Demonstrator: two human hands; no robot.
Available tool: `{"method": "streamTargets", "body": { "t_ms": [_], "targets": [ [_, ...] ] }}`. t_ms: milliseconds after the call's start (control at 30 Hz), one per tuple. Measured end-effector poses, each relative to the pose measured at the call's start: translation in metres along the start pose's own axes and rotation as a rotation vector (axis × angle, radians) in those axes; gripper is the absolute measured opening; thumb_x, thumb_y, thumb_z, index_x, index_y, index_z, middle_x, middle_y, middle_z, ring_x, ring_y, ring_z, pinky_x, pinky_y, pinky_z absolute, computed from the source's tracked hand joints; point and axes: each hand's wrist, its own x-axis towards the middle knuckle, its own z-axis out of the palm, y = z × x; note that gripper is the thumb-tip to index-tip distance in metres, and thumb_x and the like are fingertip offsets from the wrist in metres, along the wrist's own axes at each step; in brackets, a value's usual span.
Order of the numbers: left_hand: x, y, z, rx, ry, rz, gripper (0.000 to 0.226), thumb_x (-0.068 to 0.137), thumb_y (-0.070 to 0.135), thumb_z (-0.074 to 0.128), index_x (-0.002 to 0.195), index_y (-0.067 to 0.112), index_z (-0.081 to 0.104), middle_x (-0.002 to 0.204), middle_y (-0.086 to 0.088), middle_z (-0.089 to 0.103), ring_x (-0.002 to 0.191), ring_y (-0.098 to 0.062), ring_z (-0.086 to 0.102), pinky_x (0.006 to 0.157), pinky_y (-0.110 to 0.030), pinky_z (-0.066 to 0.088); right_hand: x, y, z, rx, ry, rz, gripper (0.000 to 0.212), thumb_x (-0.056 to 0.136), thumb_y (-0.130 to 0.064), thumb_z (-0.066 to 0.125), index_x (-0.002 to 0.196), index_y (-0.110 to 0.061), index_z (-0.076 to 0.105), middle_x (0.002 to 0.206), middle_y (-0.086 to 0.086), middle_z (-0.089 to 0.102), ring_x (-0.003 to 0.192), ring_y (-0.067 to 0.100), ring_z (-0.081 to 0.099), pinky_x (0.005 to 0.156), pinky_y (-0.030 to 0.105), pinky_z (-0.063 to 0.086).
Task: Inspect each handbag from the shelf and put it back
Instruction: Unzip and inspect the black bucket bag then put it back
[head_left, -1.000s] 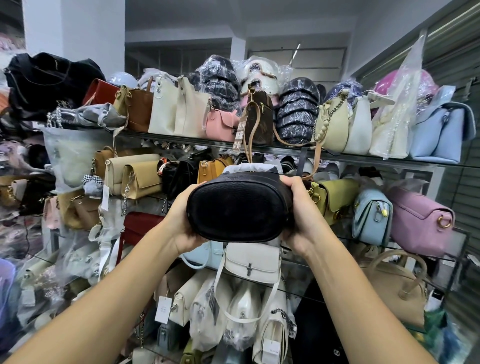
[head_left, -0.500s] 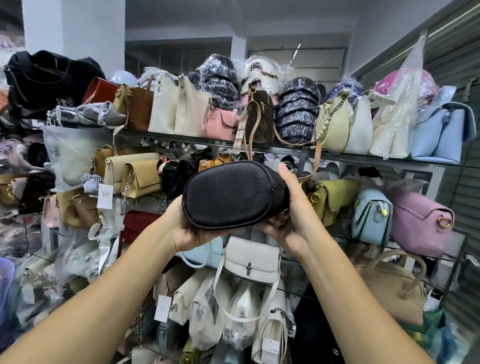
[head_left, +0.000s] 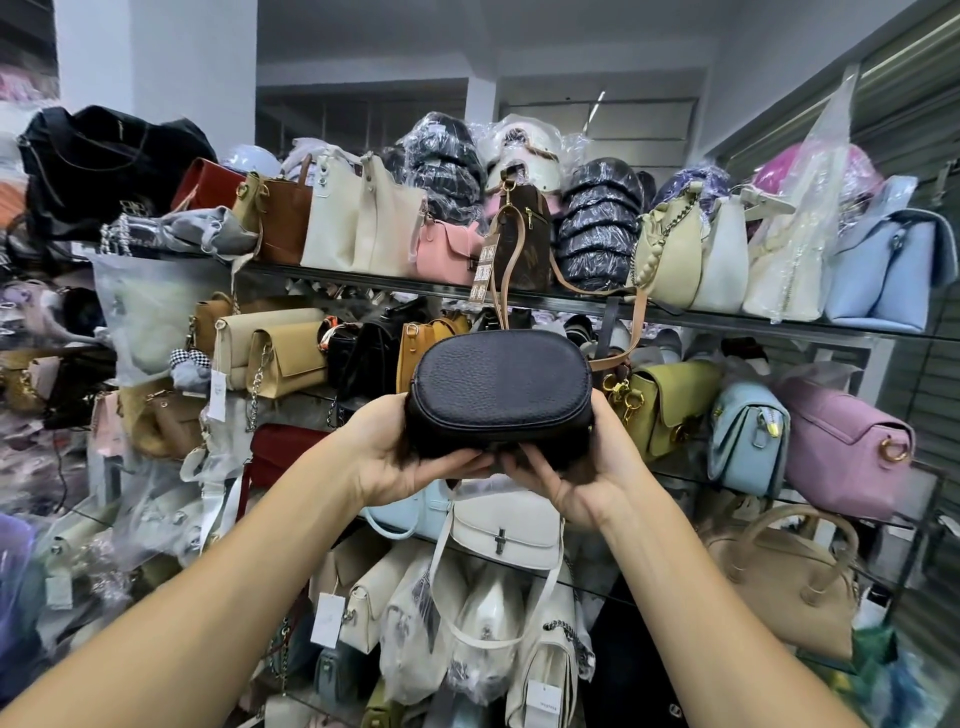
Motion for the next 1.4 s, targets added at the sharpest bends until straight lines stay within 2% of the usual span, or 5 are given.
{"method": "streamTargets", "body": {
  "t_ms": [167,633,833,967,1400],
  "targets": [
    [0.000,-0.005,0.011,0.026,0.033,0.079,0.037,0.102,0.031,0.048,0.100,0.005,0.074,0.097,-0.025,0.073,0.072,-0.053,0.071,0.053,-0.041,0.062,0.013,-0.006,-0.014,0.074,-0.068,0.111,0.069,0.055,-0.042,0.079,0.113,-0.007,0.070,0.117,0.025,0.064,0.077,0.049,0.067,0.038,0.033,0.057],
    [0.005,-0.013,0.023,0.177,0.037,0.188,0.034,0.100,0.043,0.056,0.112,0.014,0.069,0.103,-0.017,0.075,0.080,-0.037,0.075,0.070,-0.055,0.061,0.018,-0.007,-0.036,0.126,-0.051,0.074,0.052,0.088,-0.045,0.068,0.106,0.003,0.066,0.096,0.034,0.069,0.065,0.050,0.071,0.037,0.041,0.057],
    [0.011,-0.013,0.012,0.360,0.111,0.254,0.040,0.082,0.041,0.065,0.115,0.019,0.065,0.100,-0.009,0.070,0.081,-0.026,0.067,0.060,-0.035,0.057,0.014,-0.006,-0.041,-0.171,-0.058,-0.049,0.035,0.075,-0.045,0.072,0.094,-0.015,0.076,0.095,0.010,0.077,0.084,0.032,0.072,0.070,0.040,0.061],
    [0.012,-0.018,0.002,0.344,0.002,0.215,0.059,0.066,0.032,0.087,0.120,0.014,0.072,0.114,-0.009,0.076,0.092,-0.023,0.073,0.085,-0.035,0.058,0.009,-0.003,-0.038,-0.252,-0.151,-0.124,0.047,0.079,-0.040,0.069,0.116,-0.012,0.075,0.115,0.011,0.076,0.101,0.033,0.072,0.094,0.040,0.055],
    [0.016,-0.025,-0.031,0.600,-0.072,0.359,0.058,0.063,-0.002,0.086,0.117,0.012,0.070,0.117,-0.006,0.075,0.113,-0.024,0.070,0.094,-0.036,0.054,0.015,0.009,-0.051,-0.651,-0.184,-0.418,0.073,0.065,-0.021,0.086,0.133,-0.019,0.061,0.124,0.003,0.074,0.117,0.024,0.069,0.105,0.048,0.052]
  ]
}}
